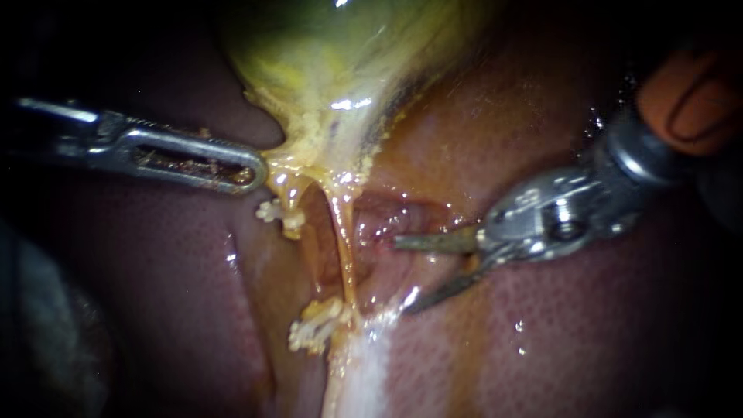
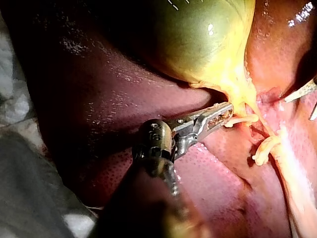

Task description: Go back from the cut left tube

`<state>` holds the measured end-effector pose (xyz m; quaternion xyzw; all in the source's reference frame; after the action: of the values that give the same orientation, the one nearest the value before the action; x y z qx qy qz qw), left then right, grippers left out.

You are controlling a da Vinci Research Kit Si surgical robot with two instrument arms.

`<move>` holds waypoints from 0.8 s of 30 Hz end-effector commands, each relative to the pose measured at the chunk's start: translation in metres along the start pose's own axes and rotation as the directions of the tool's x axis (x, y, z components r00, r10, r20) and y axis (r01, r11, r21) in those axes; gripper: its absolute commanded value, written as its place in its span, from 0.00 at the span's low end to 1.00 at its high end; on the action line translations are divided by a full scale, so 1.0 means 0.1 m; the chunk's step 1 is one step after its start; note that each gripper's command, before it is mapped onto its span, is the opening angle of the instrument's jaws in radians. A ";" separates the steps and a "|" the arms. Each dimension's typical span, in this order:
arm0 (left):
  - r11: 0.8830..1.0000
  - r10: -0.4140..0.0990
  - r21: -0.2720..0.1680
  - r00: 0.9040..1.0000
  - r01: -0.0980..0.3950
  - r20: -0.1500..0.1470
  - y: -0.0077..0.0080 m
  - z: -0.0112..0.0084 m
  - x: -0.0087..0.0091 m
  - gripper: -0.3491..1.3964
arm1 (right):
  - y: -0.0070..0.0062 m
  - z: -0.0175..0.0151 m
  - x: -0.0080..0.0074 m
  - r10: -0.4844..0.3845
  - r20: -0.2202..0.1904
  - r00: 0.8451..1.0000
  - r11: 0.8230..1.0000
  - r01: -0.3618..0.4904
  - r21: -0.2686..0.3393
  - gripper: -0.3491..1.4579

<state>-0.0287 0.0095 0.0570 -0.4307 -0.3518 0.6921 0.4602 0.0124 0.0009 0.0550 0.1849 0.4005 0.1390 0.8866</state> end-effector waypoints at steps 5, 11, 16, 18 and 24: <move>1.000 0.000 0.000 1.000 0.000 0.000 0.000 0.000 0.000 0.00 | 0.015 -0.028 -0.020 -0.021 0.002 1.000 0.998 0.022 -0.052 0.99; 1.000 0.002 0.000 1.000 -0.002 0.000 -0.002 0.001 -0.001 0.00 | 0.026 -0.045 -0.041 -0.045 0.014 0.999 0.993 0.046 -0.107 0.99; 1.000 0.003 0.002 1.000 -0.003 -0.002 -0.004 0.004 -0.003 0.00 | 0.028 -0.049 -0.045 -0.038 0.021 0.999 0.992 0.040 -0.117 0.99; 1.000 0.004 0.003 1.000 -0.004 -0.003 -0.005 0.007 -0.004 0.00 | 0.027 -0.049 -0.045 -0.040 0.022 0.999 0.992 0.043 -0.118 0.99; 1.000 0.009 0.011 1.000 -0.009 -0.008 -0.012 0.021 -0.009 0.00 | 0.027 -0.049 -0.045 -0.041 0.022 0.999 0.992 0.043 -0.117 0.99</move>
<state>-0.0303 0.0087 0.0593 -0.4328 -0.3441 0.6940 0.4610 0.0055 0.0026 0.0561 0.1253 0.3868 0.1420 0.9025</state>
